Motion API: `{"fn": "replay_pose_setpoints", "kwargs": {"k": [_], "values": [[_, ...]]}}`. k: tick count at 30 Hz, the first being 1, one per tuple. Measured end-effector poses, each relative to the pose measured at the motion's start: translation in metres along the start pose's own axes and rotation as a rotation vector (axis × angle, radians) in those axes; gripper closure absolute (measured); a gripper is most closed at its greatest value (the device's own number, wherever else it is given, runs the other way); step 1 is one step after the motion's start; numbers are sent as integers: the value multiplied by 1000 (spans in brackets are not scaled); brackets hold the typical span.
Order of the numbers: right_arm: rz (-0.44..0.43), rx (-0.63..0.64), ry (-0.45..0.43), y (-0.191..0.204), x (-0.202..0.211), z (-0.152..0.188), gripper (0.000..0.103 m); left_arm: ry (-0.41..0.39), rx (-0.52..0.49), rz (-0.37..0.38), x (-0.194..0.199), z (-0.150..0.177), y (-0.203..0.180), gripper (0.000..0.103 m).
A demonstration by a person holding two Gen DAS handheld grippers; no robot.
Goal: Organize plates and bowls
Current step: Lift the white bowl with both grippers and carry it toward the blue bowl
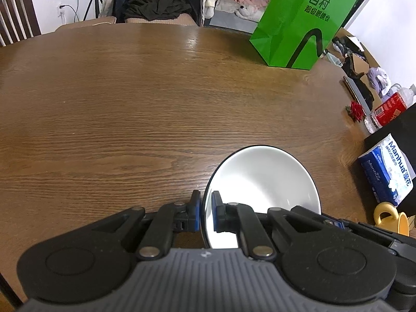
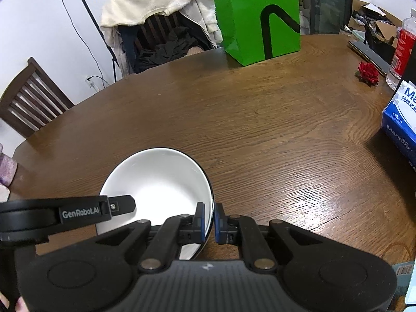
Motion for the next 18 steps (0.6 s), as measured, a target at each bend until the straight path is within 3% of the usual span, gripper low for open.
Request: {"fn": "replay_pose_setpoints", "kwargs": {"k": [18], "values": [[-15,34,-17,32,30,5,96,-34,12,-9,37,11,20,94]]}}
Point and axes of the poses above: each gripper's, at about its wrist camera, not at the fingertips, and x roughly against the way its jaws point, y to its left, z to its underside, the point moved 6 cm from there along -x, roughly the way its jaws point, and after that the axes turned 13 degrees about x, right-handed, at the moved point
